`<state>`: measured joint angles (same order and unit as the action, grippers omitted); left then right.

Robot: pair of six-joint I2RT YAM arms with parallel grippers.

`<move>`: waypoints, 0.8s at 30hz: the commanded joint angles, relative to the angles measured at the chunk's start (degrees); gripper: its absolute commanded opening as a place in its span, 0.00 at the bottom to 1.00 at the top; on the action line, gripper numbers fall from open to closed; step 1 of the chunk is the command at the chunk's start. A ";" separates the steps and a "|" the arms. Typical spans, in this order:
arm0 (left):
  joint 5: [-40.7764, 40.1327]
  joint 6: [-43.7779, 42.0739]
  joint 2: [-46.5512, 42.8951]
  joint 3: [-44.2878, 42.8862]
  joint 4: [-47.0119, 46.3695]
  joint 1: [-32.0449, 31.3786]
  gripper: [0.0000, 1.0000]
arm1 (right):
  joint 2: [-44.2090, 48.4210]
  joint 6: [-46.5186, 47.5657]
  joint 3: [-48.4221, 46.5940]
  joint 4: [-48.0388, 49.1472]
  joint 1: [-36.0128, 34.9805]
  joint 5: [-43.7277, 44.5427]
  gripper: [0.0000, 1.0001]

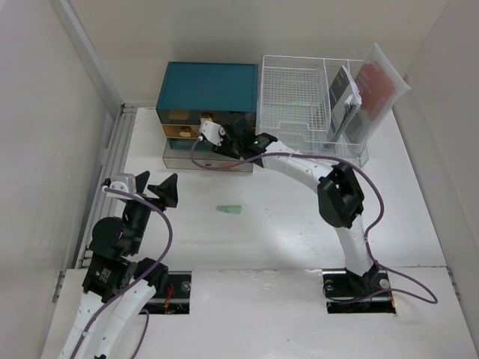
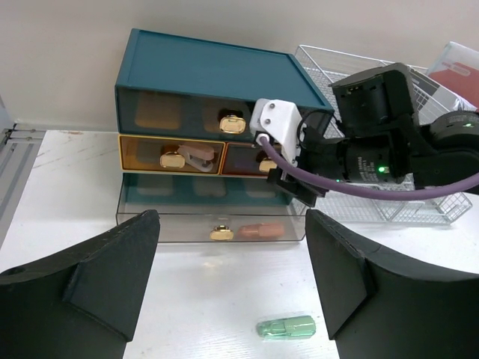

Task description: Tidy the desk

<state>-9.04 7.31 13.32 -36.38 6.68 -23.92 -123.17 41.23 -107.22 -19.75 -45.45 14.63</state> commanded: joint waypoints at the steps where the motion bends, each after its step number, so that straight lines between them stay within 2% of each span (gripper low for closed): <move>1: -0.19 -0.46 -0.58 -0.09 -2.55 -0.16 0.76 | 7.15 -2.82 0.07 -1.69 -0.69 -9.92 0.59; 3: -0.19 -0.46 -0.58 -0.09 -2.55 -0.16 0.76 | 10.65 -1.95 2.88 -5.37 -0.69 -17.67 0.54; 6: -0.19 -0.46 -0.58 -0.09 -2.55 -0.16 0.76 | 14.00 4.08 7.53 -12.73 -0.69 -39.51 0.53; 9: -0.19 -0.46 -0.58 -0.09 -2.55 -0.16 0.76 | 14.54 7.63 11.85 -17.59 -0.69 -47.22 0.53; 15: -0.19 -0.46 -1.11 -0.09 -2.55 -0.16 0.76 | 11.30 9.13 16.51 -19.63 -1.91 -49.70 0.53; 24: -0.19 -0.46 -1.63 -0.09 -2.55 -0.16 0.76 | 8.75 2.73 21.26 -13.48 -4.91 -43.38 0.53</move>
<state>-9.06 7.29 12.51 -36.38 6.68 -23.92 -114.17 46.70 -85.34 -36.82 -49.60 -29.08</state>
